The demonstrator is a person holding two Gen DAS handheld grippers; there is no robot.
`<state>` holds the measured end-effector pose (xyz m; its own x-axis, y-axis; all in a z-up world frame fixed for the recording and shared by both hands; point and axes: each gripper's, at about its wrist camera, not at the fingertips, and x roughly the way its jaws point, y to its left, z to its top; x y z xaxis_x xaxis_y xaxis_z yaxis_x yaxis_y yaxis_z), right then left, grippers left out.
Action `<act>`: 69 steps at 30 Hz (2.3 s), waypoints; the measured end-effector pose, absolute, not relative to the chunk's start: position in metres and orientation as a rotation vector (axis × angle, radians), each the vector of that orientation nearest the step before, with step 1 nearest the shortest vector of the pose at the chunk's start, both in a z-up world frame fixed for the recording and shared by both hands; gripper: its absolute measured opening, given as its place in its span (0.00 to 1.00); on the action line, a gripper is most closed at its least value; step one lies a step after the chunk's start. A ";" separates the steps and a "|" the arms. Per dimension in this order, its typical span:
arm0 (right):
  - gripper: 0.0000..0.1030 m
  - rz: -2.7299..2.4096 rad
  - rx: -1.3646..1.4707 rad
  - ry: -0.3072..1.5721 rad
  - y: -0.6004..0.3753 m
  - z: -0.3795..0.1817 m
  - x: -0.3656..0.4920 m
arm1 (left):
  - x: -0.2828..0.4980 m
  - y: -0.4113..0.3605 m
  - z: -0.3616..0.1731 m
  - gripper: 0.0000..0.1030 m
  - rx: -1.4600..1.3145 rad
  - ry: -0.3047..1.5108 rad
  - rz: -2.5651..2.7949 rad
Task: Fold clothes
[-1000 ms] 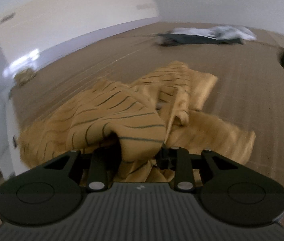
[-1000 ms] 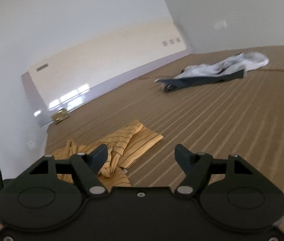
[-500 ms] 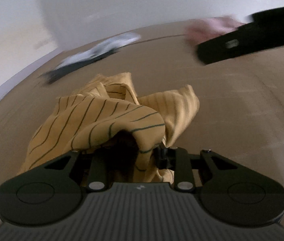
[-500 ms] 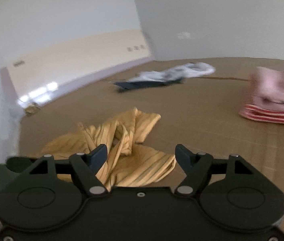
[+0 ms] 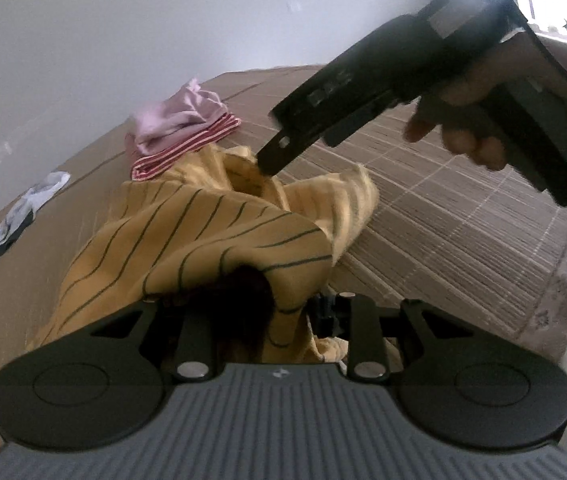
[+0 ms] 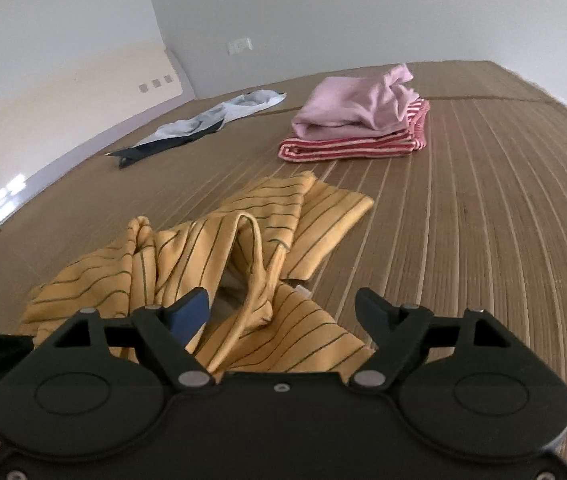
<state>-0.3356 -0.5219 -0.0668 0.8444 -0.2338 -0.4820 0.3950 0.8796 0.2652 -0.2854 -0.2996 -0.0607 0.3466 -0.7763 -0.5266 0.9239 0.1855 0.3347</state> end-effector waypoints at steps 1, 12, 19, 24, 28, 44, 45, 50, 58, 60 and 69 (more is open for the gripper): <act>0.79 -0.330 0.371 0.458 -0.522 -0.066 -0.340 | -0.290 -0.300 -0.062 0.32 0.669 0.256 -1.220; 0.57 -0.159 0.339 0.457 -0.489 -0.078 -0.321 | -0.221 -0.272 -0.049 0.35 0.381 0.375 -1.076; 0.35 -0.129 0.374 0.480 -0.479 -0.096 -0.293 | -0.246 -0.270 -0.048 0.35 0.448 0.323 -1.020; 0.12 -0.167 0.310 0.462 -0.477 -0.105 -0.302 | -0.251 -0.267 -0.045 0.35 0.479 0.331 -0.998; 0.10 -0.174 0.293 0.391 -0.475 -0.098 -0.321 | -0.259 -0.270 -0.044 0.37 0.495 0.300 -0.970; 0.08 -0.359 0.173 0.176 -0.498 -0.026 -0.403 | -0.261 -0.236 -0.013 0.37 0.357 0.186 -0.699; 0.08 -0.377 0.165 0.178 -0.500 -0.026 -0.407 | -0.261 -0.234 -0.010 0.37 0.363 0.189 -0.688; 0.08 -0.413 0.164 0.221 -0.510 -0.036 -0.425 | -0.268 -0.230 0.001 0.38 0.363 0.204 -0.760; 0.09 -0.432 0.120 0.338 -0.508 -0.059 -0.434 | -0.311 -0.258 0.004 0.49 0.513 0.073 -0.864; 0.09 -0.459 0.100 0.390 -0.509 -0.067 -0.430 | -0.310 -0.261 0.005 0.49 0.553 0.065 -0.822; 0.36 -0.505 0.114 0.444 -0.521 -0.088 -0.427 | -0.262 -0.232 -0.001 0.49 0.641 0.206 -0.519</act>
